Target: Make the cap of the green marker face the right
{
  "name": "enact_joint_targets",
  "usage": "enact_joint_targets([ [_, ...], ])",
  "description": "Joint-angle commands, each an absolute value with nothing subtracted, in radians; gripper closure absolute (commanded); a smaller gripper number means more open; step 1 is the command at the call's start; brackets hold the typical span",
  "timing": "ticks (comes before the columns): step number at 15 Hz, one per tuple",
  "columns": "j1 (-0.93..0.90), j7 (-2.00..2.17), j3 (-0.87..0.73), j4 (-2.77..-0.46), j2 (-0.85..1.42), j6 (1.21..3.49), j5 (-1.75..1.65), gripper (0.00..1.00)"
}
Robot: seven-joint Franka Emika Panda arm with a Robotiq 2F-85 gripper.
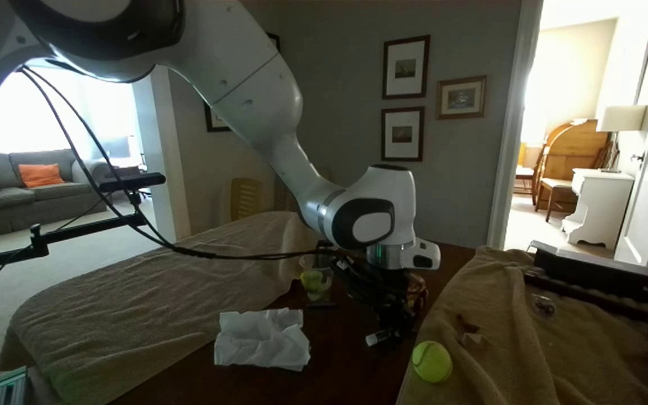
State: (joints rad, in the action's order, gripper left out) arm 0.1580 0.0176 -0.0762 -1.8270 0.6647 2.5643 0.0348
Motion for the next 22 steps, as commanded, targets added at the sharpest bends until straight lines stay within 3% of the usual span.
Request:
enact_joint_targets([
  [1,0.180,-0.027,-0.049,-1.814,0.674,2.573,0.062,0.92],
  [2,0.166,0.003,-0.063,-1.820,0.669,2.573,0.054,1.00],
  [4,0.176,0.025,-0.049,-1.843,0.640,2.537,0.091,0.95],
  [9,0.190,0.104,-0.034,-1.939,0.546,2.437,0.237,0.95],
  [18,0.194,0.245,-0.066,-2.149,0.370,2.497,0.442,0.95],
  [19,0.181,0.233,-0.079,-2.069,0.438,2.482,0.394,0.80],
  [22,0.183,0.234,-0.081,-2.113,0.405,2.482,0.410,0.80],
])
